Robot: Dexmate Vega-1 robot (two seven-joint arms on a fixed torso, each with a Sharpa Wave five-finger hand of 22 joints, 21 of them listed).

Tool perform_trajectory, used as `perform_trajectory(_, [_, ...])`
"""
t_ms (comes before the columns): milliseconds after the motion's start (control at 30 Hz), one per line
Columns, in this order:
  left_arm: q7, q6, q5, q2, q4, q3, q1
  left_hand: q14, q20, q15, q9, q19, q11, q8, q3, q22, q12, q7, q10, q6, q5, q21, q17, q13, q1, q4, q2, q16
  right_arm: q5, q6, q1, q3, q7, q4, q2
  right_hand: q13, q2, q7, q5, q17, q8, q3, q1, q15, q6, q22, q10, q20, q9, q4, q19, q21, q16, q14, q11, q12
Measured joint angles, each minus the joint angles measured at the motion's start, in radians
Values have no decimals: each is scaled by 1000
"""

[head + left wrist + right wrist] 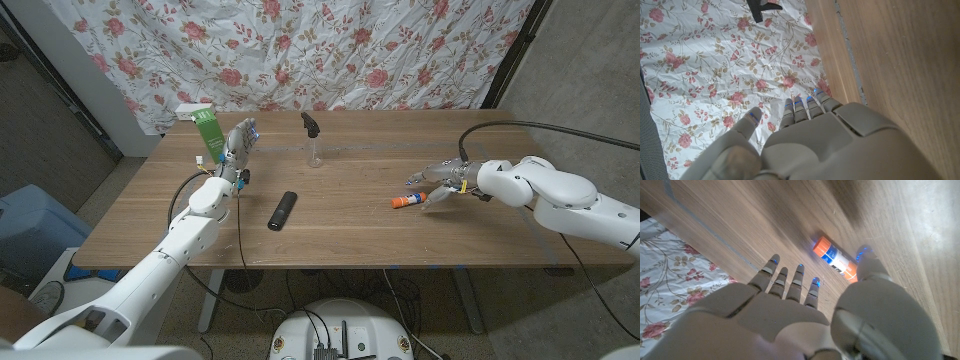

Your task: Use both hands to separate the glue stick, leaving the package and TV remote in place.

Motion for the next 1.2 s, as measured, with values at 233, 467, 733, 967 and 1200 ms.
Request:
perform_trajectory(233, [3, 0, -1, -1, 0, -2, 5, 7, 4, -4, 0, 4, 3, 0, 3, 0, 0, 0, 3, 0, 0, 0, 0, 0, 0, 3, 0, 0, -21, -1, 5, -12, 5, 14, 16, 0, 13, 0, 0, 5, 0, -1, -13, -11, 11, 0, 32, -4, 0, 10, 11, 0, 6, 22, -7, 7])
perform_trajectory(467, [4, -1, -2, -2, -1, -2, 7, 7, 4, -4, 0, 4, 3, 0, 3, 0, 0, 0, 3, 0, 0, 0, 0, 0, 0, 3, 0, 0, -31, 4, 10, -21, 4, 28, 28, 0, 20, -2, 0, 9, 0, -1, -6, -29, 37, 0, 80, -7, 3, 10, 29, 0, 24, 54, -16, 15])
perform_trajectory(733, [10, 2, -2, 2, -14, -3, 17, 7, 4, -4, 0, 4, 3, 0, 3, 0, 0, 0, 3, 0, 0, 0, 0, 0, 0, 3, 0, 0, -42, 18, 13, -31, -20, 46, 43, -2, 38, -1, 0, 14, 14, -1, 12, -52, 85, 0, 145, -18, 5, 10, 61, 0, 51, 117, -27, 26])
perform_trajectory(967, [15, 9, -3, 5, -23, -5, 24, 9, 4, -1, 0, 4, 3, 0, 3, 0, 0, -6, 3, 5, 0, 0, 0, 0, 0, 3, 0, 0, -52, 25, 13, -35, -48, 57, 53, -2, 46, -3, 0, 14, 25, 5, 52, -54, 133, 0, 206, -29, 8, 3, 86, 0, 68, 151, -47, 26])
perform_trajectory(1200, [16, 10, -5, 6, -26, -5, 28, 13, 4, 2, 0, 4, 3, 0, 3, 0, -4, -6, 3, 5, 0, 0, 0, 0, 0, 3, 0, 0, -58, 27, 1, -35, -92, 62, 61, -3, 34, -5, 0, 14, 55, 5, 80, -51, 209, 0, 263, -29, 10, 3, 100, 0, 80, 183, -72, 37])
